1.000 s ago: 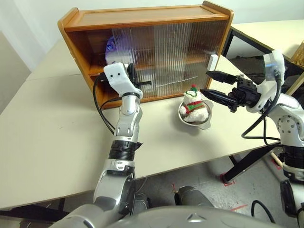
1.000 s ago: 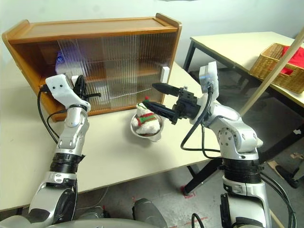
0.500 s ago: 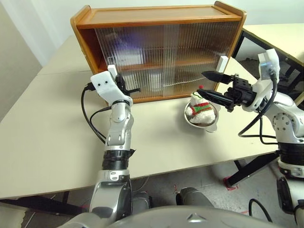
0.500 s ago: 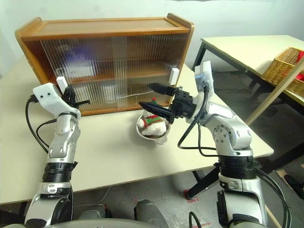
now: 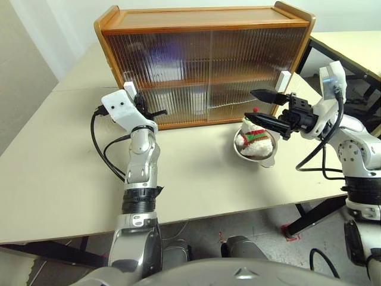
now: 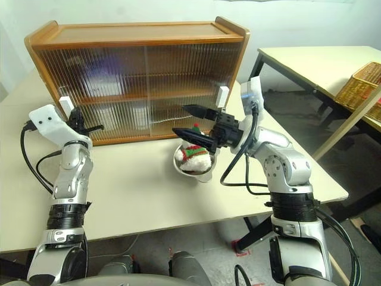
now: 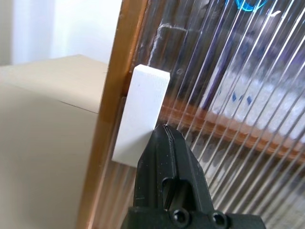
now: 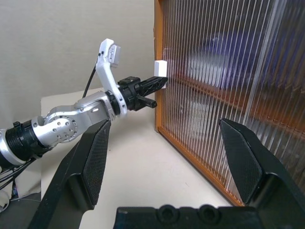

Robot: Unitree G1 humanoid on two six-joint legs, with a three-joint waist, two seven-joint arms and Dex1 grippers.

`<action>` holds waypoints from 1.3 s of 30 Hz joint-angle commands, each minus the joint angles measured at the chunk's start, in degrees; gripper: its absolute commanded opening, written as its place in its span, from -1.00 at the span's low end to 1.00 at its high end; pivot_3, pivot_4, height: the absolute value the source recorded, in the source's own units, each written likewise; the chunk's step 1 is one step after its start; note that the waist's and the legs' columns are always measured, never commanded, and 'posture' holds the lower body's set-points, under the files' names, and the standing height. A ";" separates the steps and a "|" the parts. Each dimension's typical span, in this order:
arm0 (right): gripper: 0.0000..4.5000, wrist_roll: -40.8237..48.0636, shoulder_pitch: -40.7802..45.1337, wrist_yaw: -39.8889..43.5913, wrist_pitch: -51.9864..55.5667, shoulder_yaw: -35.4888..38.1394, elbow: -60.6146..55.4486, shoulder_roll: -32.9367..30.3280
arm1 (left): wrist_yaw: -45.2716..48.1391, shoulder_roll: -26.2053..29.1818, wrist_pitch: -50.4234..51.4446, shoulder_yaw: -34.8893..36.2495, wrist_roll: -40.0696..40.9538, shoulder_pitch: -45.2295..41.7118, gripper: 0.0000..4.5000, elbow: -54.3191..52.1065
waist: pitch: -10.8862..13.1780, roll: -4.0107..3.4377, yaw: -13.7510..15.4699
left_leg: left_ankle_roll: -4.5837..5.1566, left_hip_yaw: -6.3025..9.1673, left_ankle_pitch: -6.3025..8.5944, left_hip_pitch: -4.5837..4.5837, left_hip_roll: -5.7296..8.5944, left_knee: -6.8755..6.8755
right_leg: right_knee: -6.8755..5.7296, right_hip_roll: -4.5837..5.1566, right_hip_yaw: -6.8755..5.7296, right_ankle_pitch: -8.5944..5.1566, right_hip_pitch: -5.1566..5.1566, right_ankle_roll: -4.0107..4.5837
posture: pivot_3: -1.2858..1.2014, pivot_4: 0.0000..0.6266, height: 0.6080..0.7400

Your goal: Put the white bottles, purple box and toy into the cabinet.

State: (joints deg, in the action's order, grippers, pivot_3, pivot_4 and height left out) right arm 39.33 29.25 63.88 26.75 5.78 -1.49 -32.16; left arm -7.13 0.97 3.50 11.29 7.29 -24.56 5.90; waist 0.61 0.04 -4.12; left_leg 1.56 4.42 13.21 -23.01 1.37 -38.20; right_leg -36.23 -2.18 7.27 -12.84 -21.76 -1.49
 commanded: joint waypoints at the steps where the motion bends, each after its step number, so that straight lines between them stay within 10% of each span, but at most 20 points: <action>1: 1.00 -0.77 0.92 0.34 -0.17 -0.59 0.41 -0.09 | 11.21 0.03 2.83 -4.90 5.98 1.75 -0.99 -4.29 | 0.00 0.00 0.36 | -0.05 0.01 0.03 0.00 0.00 0.00 | 0.00 0.00 0.00 0.00 0.01 0.04 | -0.04 -1.00 1.00; 10: 1.00 -2.00 2.06 1.37 -1.20 -0.63 3.00 -0.19 | 30.81 8.25 12.31 -7.63 17.71 3.26 -0.74 -11.78 | 0.00 0.00 0.76 | -0.20 0.04 0.12 -0.01 -0.21 0.01 | 0.00 0.10 0.06 0.13 -0.06 0.36 | -0.03 -1.00 1.00; 21: 1.00 -6.81 1.43 -2.37 -6.77 1.57 9.57 0.43 | 58.92 31.14 24.59 -0.38 34.93 0.23 0.97 -10.52 | -0.06 -0.09 0.73 | -0.27 0.13 0.09 -0.07 -0.68 0.36 | -0.05 -0.04 -0.10 0.38 -0.44 1.12 | -0.04 -1.00 1.00; 33: 1.00 -13.24 5.01 -9.04 -22.76 6.10 29.40 1.33 | 64.80 30.62 25.87 4.03 41.70 2.98 0.99 -10.91 | -0.11 -0.18 0.68 | 0.02 0.20 -0.06 -0.39 -0.98 0.38 | -0.04 0.03 -0.08 0.36 -0.82 1.41 | -0.03 -1.00 1.00; 39: 0.21 -17.63 8.57 -13.11 -28.75 6.57 40.79 0.31 | 66.00 30.15 25.11 5.00 42.66 4.61 1.00 -11.98 | -0.10 -0.20 0.72 | 0.09 0.20 -0.11 -0.40 -1.28 0.47 | -0.06 -0.10 -0.19 0.37 -0.86 1.43 | -0.02 -1.00 1.00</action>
State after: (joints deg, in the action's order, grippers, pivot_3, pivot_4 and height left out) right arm 23.26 36.40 51.83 -0.02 11.53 36.79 -31.40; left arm 58.22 31.05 29.13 15.43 49.42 -20.56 -4.87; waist 0.51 -0.16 -3.39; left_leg 1.65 4.62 13.10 -23.40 0.06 -37.72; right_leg -36.29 -2.27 7.08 -12.48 -22.61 -0.06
